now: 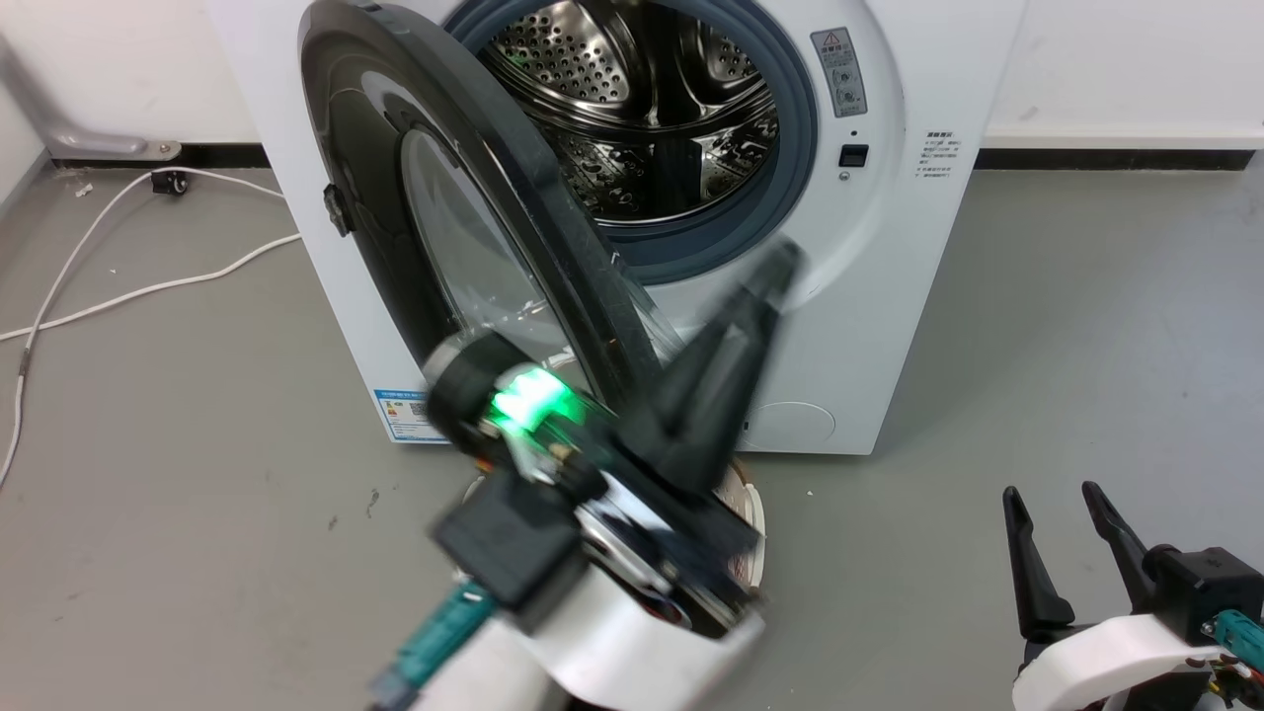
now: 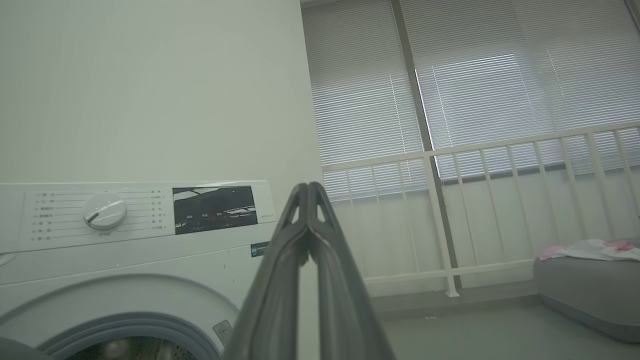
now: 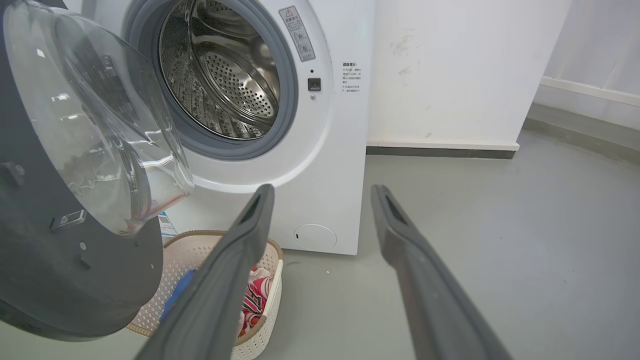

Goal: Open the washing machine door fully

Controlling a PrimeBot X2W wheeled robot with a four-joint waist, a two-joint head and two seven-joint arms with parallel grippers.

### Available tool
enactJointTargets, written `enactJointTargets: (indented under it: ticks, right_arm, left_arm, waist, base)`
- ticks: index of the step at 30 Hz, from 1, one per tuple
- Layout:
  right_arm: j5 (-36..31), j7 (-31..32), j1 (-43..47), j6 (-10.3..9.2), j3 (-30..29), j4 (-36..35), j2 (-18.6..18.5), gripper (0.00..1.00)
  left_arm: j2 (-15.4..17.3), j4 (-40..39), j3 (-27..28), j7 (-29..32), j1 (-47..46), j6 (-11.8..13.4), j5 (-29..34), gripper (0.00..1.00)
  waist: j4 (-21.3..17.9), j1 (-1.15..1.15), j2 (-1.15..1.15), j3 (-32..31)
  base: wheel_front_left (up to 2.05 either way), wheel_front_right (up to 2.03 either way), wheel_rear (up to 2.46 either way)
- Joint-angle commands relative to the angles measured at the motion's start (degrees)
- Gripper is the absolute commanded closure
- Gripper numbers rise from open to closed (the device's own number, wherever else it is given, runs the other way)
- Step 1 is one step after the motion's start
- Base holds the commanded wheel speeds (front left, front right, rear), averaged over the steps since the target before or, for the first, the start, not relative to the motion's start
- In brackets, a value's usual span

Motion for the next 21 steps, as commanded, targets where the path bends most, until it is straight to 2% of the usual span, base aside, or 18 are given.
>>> enactJointTargets:
  ticks: [1,10,15,21]
  right_arm:
    - [0.45,-0.11,0.26,-0.01,-0.12,0.07,0.04,0.0]
    - [0.4,0.0,0.79,-0.01,-0.33,0.17,0.45,0.0]
    - [0.22,0.04,0.61,-0.01,-0.23,0.27,0.59,0.0]
    - [0.06,0.18,0.33,-0.01,0.49,0.65,0.76,0.0]
  left_arm:
    - [-0.01,0.88,-2.87,1.46,1.75,-0.63,-0.94,1.0]
    - [2.14,5.53,-16.79,7.44,8.52,-2.04,-6.54,1.0]
    - [3.71,11.11,-22.9,10.23,11.03,-2.18,-8.85,1.0]
    - [4.06,18.58,-25.51,10.26,11.06,-2.2,-11.1,1.0]
  waist:
    - [0.03,0.0,0.0,0.08]
    - [0.15,0.0,0.0,0.02]
    - [0.05,0.0,0.0,0.03]
    - [-0.55,0.0,0.0,-0.05]
  base:
    - [0.0,0.0,0.0]
    - [0.0,0.0,0.0]
    - [0.0,0.0,0.0]
    - [0.0,0.0,0.0]
